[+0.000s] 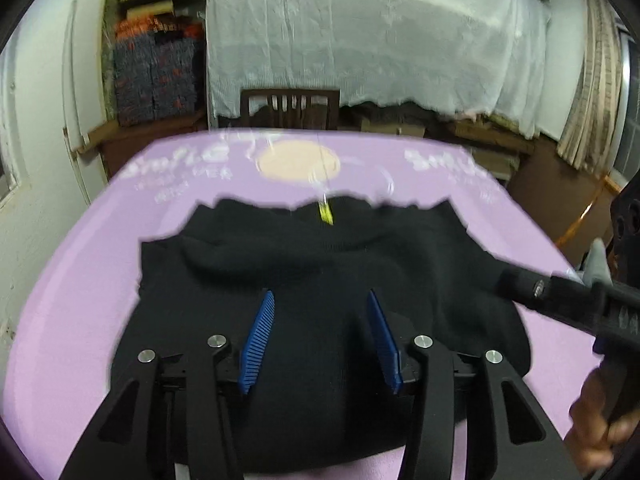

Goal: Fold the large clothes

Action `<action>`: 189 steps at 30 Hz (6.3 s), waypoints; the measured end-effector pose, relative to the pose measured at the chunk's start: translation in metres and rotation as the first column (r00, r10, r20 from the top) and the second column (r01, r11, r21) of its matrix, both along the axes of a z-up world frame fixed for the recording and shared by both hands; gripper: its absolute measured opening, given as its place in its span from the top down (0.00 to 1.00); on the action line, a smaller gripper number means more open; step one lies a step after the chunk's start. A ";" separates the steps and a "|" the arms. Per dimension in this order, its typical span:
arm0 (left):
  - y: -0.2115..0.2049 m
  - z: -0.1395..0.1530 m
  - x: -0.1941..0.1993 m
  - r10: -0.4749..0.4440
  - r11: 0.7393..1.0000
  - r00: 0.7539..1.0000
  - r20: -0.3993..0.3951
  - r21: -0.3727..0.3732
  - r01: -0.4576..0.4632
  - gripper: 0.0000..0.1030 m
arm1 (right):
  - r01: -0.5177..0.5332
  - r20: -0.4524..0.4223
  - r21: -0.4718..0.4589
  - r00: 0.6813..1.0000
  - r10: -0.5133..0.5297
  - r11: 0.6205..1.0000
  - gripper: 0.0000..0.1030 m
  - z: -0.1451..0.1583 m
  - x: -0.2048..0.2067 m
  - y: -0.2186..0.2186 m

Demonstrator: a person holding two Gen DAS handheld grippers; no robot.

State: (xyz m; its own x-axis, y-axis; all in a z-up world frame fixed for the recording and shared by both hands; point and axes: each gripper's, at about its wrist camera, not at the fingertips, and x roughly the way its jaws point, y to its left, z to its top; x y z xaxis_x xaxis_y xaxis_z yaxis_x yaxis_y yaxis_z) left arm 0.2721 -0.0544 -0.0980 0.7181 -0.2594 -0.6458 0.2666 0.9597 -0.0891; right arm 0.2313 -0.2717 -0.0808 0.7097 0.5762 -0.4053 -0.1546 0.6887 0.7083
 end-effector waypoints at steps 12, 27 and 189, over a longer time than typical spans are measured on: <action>0.017 -0.040 0.030 0.045 0.999 0.993 -0.109 0.034 -0.042 0.48 | -0.101 -0.266 0.070 0.957 0.116 0.992 1.00 -0.083 0.029 0.015; 0.101 -0.024 0.018 0.156 0.963 0.968 -0.198 -0.189 -0.194 0.81 | 0.160 -0.344 0.109 0.932 -0.113 0.981 0.99 -0.102 -0.021 -0.061; 0.236 -0.047 0.088 -0.064 0.958 0.932 -0.356 -0.283 -0.043 0.34 | -0.296 -0.022 -0.725 0.913 0.408 0.622 0.83 -0.005 -0.001 0.390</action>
